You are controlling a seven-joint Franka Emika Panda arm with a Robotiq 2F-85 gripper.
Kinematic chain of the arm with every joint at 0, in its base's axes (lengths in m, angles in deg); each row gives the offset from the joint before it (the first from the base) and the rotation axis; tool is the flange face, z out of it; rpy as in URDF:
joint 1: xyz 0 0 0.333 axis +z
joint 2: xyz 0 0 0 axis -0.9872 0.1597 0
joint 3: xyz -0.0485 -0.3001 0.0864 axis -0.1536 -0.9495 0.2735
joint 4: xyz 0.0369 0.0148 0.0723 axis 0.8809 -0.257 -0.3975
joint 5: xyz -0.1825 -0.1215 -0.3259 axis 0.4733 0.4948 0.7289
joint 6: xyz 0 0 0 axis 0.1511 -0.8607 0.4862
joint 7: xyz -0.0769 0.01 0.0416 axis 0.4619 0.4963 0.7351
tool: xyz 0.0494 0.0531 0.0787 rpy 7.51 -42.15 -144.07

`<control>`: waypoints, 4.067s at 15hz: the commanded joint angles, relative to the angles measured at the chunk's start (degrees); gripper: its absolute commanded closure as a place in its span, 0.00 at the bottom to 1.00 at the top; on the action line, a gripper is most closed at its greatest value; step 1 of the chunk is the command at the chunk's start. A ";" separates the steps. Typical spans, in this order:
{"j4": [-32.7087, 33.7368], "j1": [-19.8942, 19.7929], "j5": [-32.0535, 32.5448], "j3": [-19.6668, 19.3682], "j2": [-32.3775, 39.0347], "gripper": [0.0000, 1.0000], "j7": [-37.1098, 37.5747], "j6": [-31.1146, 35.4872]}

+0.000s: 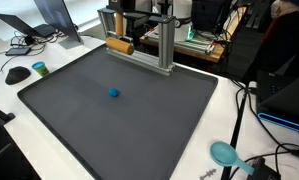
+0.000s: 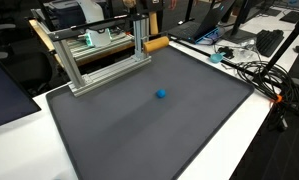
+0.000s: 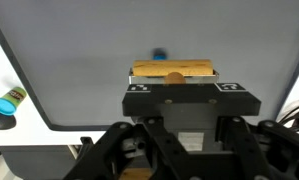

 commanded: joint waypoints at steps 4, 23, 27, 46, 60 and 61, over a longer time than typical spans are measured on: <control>11.36 0.90 5.37 0.45 16.77 0.78 4.23 3.52; 12.04 2.45 4.32 -3.85 27.56 0.78 4.46 10.62; 12.34 2.86 4.21 -4.66 29.09 0.78 4.61 12.90; 17.89 3.15 1.32 -4.24 35.79 0.78 -0.27 6.60; 20.86 3.43 1.13 -4.25 38.64 0.78 -1.67 3.50; 20.96 3.41 0.97 -4.17 38.92 0.78 -1.80 3.68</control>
